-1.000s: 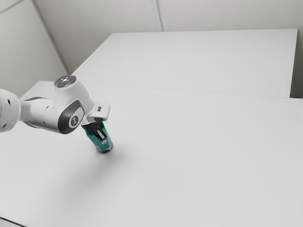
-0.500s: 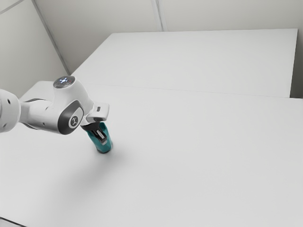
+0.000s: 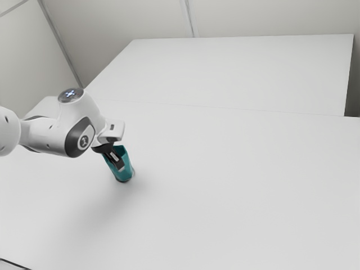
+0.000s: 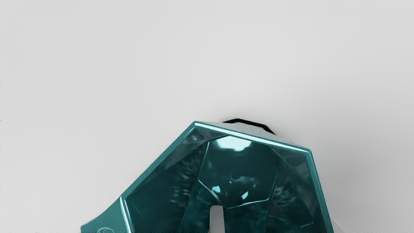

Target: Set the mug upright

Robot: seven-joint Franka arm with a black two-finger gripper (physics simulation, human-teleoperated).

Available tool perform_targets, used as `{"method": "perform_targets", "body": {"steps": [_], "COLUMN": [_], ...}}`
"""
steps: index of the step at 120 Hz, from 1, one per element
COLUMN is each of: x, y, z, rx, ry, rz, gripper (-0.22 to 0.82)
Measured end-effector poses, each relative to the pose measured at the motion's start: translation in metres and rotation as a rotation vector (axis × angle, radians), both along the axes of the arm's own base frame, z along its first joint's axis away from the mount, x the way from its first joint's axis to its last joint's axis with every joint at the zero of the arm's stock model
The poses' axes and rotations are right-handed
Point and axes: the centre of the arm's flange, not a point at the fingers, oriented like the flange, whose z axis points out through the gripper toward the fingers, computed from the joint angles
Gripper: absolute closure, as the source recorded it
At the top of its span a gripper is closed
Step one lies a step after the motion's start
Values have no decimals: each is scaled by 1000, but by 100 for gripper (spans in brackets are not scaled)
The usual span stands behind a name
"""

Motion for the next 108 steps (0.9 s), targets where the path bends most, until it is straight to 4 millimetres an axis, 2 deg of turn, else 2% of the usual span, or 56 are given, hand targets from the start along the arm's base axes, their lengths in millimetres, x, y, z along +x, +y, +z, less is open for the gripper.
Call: {"method": "perform_targets", "body": {"steps": [31,72,84,108], "x": [3,4,11,54], "y": [3,4,4,-1], "z": [11,46,69,151], "rx": [5,20,26,0], "ry": [-12,-49,-78,-123], "rz": [3,13,15,32], "gripper": [30,25,25,20]}}
